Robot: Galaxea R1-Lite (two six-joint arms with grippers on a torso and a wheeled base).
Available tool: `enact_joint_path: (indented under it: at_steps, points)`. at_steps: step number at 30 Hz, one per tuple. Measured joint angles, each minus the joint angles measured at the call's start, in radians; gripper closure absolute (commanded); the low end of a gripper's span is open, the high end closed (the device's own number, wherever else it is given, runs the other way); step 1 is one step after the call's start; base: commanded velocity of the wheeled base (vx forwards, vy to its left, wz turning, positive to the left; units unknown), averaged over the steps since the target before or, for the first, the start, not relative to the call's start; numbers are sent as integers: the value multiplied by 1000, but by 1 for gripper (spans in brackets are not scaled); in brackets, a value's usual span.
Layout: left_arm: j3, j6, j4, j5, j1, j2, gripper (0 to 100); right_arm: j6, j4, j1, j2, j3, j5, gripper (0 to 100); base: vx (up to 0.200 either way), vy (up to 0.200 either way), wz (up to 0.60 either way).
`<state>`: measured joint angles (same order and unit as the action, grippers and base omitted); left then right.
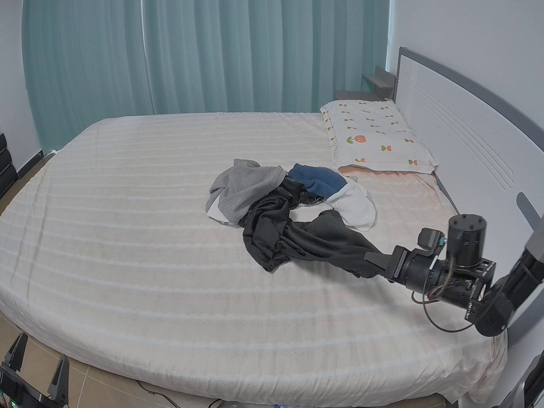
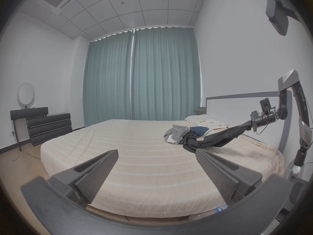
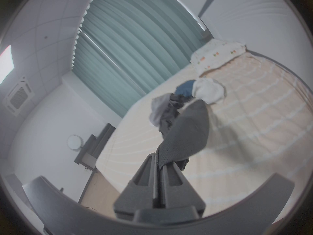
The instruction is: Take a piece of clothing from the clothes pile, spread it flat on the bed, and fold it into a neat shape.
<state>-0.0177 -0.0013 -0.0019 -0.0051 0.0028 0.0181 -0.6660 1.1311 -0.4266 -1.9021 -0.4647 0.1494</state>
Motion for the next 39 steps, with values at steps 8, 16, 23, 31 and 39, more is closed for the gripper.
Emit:
enact_joint_path:
  at_steps: [8, 16, 23, 31, 39]
  points:
    - [-75, -30, -14, -46, 0, 29, 0, 1, 36, -40, 250, 55, -7, 100, 0, 0, 0]
    - [-274, -11, -36, -125, -6, 243, 0, 18, 40, -69, 320, 41, -13, 100, 0, 0, 0]
    - [-314, 16, -128, -164, -47, 565, 0, 52, 40, -92, 347, 7, -16, 100, 0, 0, 0]
    - [-324, 22, -341, -130, -149, 961, 0, 75, 40, -117, 350, -14, -21, 100, 0, 0, 0]
    - [-348, -59, -606, -29, -312, 1360, 0, 86, 40, -122, 338, -26, -27, 100, 0, 0, 0]
